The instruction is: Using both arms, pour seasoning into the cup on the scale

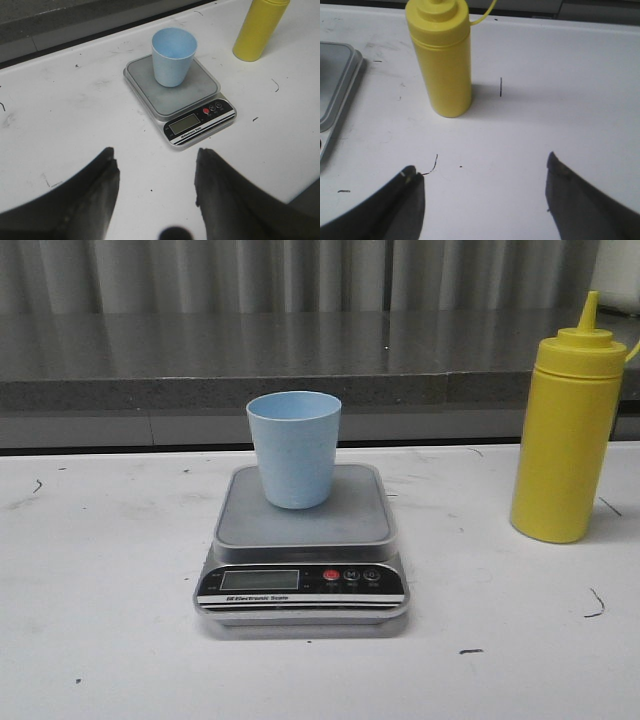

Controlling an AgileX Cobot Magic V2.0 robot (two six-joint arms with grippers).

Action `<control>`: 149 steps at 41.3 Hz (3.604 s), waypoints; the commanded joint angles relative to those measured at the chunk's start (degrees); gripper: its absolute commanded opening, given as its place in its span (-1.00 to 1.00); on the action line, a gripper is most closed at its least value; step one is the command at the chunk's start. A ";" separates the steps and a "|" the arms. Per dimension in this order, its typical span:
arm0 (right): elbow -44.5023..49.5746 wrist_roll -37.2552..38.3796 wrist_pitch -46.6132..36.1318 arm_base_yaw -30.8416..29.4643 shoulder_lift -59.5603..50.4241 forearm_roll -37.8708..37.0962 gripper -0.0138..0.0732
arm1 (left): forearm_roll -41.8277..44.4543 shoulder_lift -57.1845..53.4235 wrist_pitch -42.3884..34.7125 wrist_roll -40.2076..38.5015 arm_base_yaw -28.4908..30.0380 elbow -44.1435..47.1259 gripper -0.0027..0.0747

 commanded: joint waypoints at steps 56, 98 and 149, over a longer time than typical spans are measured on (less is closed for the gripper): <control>15.33 2.12 -80.61 10.12 43.91 2.40 0.73 | -0.43 0.24 -3.83 -0.53 -0.21 -1.45 -0.02; -1.87 6.09 -91.14 9.04 66.88 3.63 0.53 | -0.43 0.24 -3.83 -0.53 -0.21 -1.45 -0.04; -36.94 2.72 -3.23 29.21 49.10 -57.79 0.20 | -0.43 0.24 -3.83 -0.53 -0.21 -1.45 -0.04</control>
